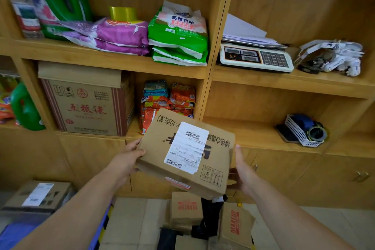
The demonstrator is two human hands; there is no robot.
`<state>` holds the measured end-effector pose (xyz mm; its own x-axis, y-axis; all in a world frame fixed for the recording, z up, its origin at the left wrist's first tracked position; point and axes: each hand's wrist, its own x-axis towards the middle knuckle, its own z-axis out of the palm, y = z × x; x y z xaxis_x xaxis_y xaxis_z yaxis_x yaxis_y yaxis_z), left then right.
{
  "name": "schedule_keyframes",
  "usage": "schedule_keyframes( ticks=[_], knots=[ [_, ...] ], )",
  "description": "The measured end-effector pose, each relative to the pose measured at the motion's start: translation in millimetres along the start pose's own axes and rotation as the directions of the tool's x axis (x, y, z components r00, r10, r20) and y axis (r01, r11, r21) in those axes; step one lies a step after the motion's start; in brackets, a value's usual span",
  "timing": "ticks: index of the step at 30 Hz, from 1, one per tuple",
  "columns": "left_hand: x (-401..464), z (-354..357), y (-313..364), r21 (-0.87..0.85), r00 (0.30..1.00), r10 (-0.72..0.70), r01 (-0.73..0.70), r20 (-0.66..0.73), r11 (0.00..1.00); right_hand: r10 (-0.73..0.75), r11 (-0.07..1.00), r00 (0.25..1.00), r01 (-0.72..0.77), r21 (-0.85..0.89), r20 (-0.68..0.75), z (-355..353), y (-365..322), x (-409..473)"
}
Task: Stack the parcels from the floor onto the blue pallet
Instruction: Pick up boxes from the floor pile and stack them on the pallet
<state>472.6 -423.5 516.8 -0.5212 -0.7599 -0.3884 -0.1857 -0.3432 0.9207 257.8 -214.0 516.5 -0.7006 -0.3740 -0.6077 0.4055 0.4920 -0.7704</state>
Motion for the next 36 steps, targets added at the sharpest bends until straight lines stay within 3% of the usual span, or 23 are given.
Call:
schedule_keyframes(
  ticks=[5,10,14,17,21,25,29,33,36],
  knots=[
    [-31,6,2,0.05,0.997,0.073,-0.072,-0.012,0.996,0.008,0.999,0.998,-0.005,-0.048,0.066,-12,-1,-16],
    [-76,22,-3,0.1,0.984,0.173,-0.168,-0.04,0.981,0.21,0.974,0.931,-0.225,0.018,0.299,-44,13,-21],
    [-108,30,-19,0.123,0.978,0.188,-0.176,-0.087,0.977,0.236,0.954,0.905,-0.286,0.094,0.353,-65,22,-27],
    [-133,39,-32,0.009,0.965,0.174,-0.176,-0.195,0.984,0.189,0.95,0.905,-0.266,0.162,0.381,-65,36,-30],
    [-156,37,-45,-0.268,0.927,0.059,-0.167,-0.369,0.949,0.1,0.94,0.9,-0.226,0.257,0.425,-50,52,-38],
    [-177,21,-56,-0.451,0.896,-0.048,-0.175,-0.441,0.875,0.015,0.945,0.938,-0.127,0.303,0.347,-27,60,-49],
    [-193,-6,-63,-0.579,0.9,-0.141,-0.14,-0.413,0.803,-0.059,0.982,0.965,0.009,0.191,0.256,0,70,-56],
    [-202,-38,-72,-0.592,0.898,-0.206,-0.073,-0.39,0.803,-0.105,0.984,0.963,0.137,-0.114,0.249,34,73,-73],
    [-210,-63,-75,-0.634,0.886,-0.22,-0.102,-0.409,0.767,-0.131,0.936,0.947,0.216,-0.277,0.293,66,78,-98]
  ],
)
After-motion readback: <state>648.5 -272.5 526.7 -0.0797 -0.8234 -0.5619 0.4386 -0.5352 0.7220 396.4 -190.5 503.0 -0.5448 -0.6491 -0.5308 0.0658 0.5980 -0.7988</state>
